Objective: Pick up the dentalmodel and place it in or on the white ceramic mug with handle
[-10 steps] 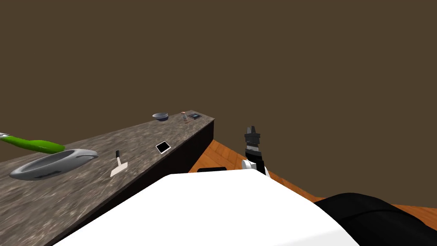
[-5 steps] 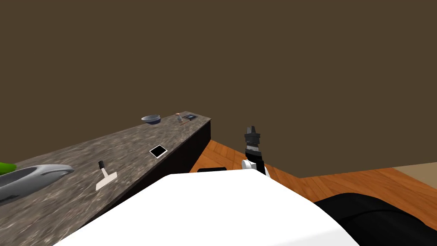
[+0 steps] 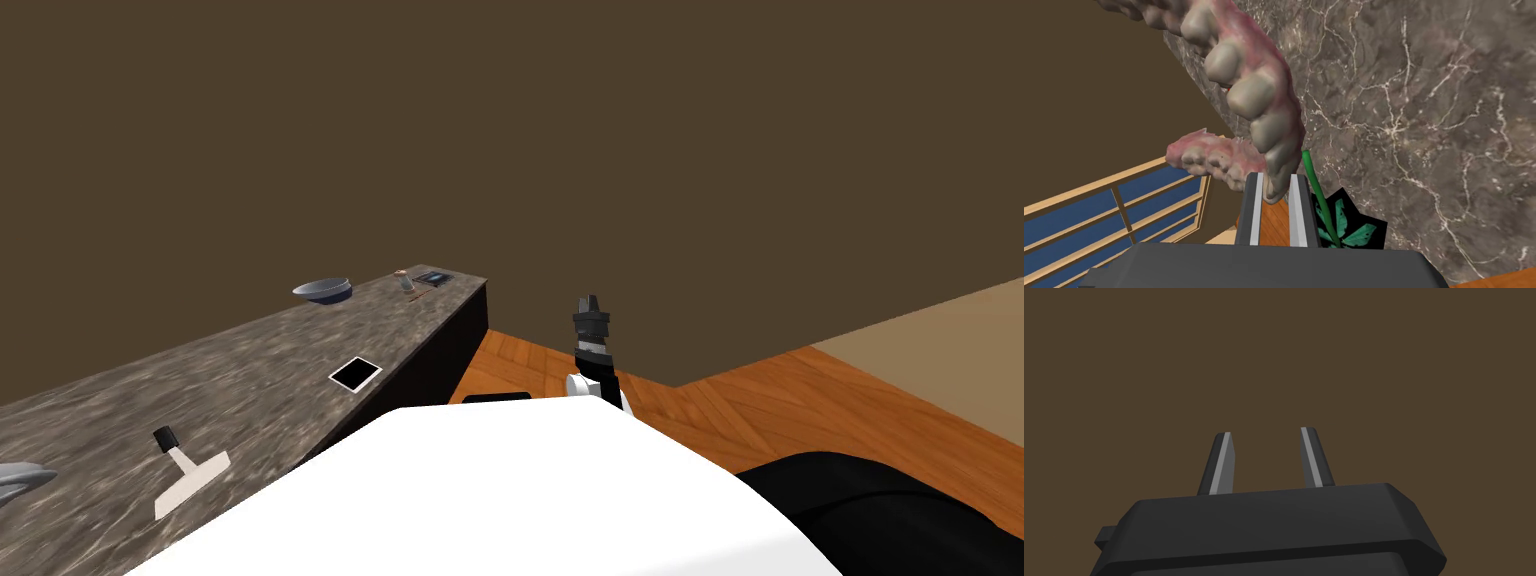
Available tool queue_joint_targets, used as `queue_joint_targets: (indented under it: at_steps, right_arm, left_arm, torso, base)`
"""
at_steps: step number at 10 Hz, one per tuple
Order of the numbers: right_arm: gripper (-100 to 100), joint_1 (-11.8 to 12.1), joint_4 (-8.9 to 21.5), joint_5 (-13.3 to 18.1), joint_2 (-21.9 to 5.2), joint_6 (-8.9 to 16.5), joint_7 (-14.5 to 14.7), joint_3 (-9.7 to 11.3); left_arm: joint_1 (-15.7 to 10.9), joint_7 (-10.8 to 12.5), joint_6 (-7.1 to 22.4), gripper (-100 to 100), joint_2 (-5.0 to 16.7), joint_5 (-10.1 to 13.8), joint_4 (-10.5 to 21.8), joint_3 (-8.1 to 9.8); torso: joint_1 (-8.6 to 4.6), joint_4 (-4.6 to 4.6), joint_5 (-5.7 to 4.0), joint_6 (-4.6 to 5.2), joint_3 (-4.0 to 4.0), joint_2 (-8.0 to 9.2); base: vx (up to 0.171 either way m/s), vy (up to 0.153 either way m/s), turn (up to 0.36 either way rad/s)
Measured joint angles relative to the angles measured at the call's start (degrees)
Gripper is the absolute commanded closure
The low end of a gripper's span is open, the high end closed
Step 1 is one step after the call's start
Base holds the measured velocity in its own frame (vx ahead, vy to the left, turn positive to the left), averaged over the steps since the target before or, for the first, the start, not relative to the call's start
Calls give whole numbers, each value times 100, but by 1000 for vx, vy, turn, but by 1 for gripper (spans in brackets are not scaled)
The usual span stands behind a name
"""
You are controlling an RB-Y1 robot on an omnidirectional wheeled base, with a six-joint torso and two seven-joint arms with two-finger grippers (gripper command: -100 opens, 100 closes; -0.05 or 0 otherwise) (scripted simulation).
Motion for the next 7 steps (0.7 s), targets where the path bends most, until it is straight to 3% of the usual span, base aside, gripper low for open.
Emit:
queue_joint_targets:
  at_steps: [7]
  right_arm:
    - [0,1,0,0,0,0,0,-1]
  left_arm:
    - [209,140,805,100,425,-242,140,-322]
  torso:
    - [-1,-8,-3,-1,-14,-21]
  base:
    - [71,124,-152]
